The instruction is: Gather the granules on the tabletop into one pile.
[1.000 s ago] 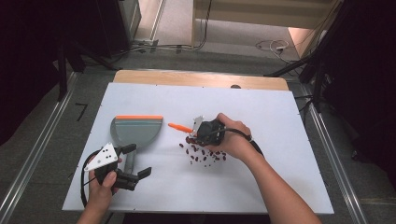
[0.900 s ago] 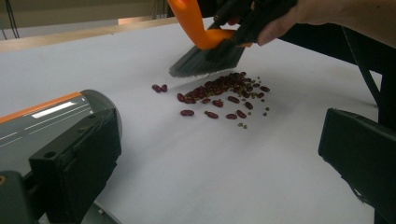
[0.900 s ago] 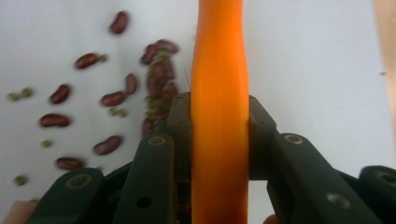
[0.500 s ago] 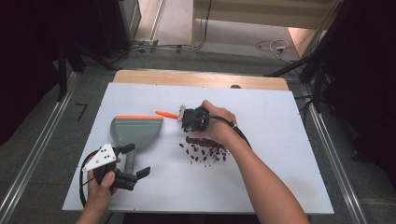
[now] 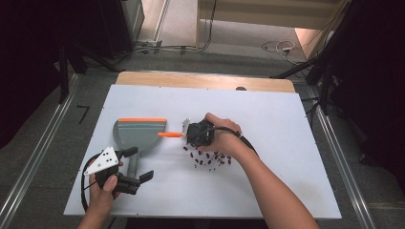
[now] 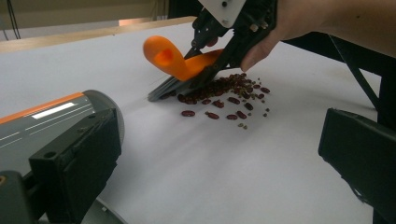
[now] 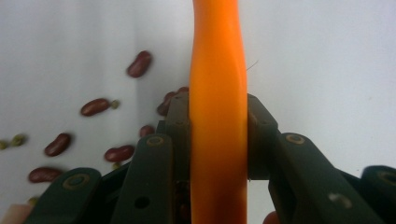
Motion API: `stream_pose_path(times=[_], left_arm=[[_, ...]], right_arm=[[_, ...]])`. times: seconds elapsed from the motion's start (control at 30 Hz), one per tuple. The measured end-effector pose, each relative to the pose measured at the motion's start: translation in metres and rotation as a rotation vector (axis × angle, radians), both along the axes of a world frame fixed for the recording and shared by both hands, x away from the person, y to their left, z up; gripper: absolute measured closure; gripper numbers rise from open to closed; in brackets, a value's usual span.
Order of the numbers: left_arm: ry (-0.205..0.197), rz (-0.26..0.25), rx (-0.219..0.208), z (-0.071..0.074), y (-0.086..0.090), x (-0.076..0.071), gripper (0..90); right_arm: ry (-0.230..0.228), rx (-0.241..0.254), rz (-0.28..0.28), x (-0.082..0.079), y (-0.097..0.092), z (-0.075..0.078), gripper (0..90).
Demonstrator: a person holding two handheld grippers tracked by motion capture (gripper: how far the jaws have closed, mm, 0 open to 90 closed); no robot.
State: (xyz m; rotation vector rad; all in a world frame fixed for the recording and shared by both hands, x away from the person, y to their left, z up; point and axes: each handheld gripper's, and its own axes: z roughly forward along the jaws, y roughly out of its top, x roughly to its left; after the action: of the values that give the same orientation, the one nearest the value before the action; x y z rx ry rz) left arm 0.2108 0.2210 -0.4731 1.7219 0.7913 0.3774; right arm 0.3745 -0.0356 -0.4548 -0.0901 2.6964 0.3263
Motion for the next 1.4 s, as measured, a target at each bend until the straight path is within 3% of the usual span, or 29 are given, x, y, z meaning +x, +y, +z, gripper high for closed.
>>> stream_pose_path(times=[0.17, 0.23, 0.37, 0.83, 1.0, 1.1, 1.27, 1.4], left_arm=[[0.002, 0.000, 0.002, -0.001, -0.001, 0.000, 0.2], [0.003, -0.001, -0.001, -0.001, -0.001, 0.001, 0.2], [0.003, -0.001, 0.001, -0.001, 0.000, 0.001, 0.2], [0.005, -0.005, 0.005, -0.001, -0.002, 0.000, 0.2], [0.005, -0.006, 0.007, -0.001, -0.002, 0.001, 0.2], [0.004, -0.006, 0.006, -0.002, -0.002, 0.001, 0.2], [0.006, -0.001, 0.003, -0.002, -0.002, 0.001, 0.2], [0.005, -0.001, 0.006, -0.002, -0.002, 0.001, 0.2]], right_arm=[[0.025, -0.008, 0.035, -0.011, -0.006, 0.000, 67.2], [0.007, -0.003, 0.048, -0.015, -0.009, -0.001, 67.1], [0.017, 0.000, 0.074, -0.020, -0.015, -0.002, 66.9], [0.030, -0.012, 0.114, -0.036, -0.024, -0.002, 66.7], [0.032, -0.008, 0.104, -0.039, -0.026, -0.001, 66.8], [-0.004, 0.003, 0.113, -0.038, -0.026, 0.001, 67.1], [-0.030, 0.052, 0.076, -0.032, -0.031, 0.011, 67.8], [-0.054, 0.064, 0.031, -0.031, -0.034, 0.025, 67.9]])
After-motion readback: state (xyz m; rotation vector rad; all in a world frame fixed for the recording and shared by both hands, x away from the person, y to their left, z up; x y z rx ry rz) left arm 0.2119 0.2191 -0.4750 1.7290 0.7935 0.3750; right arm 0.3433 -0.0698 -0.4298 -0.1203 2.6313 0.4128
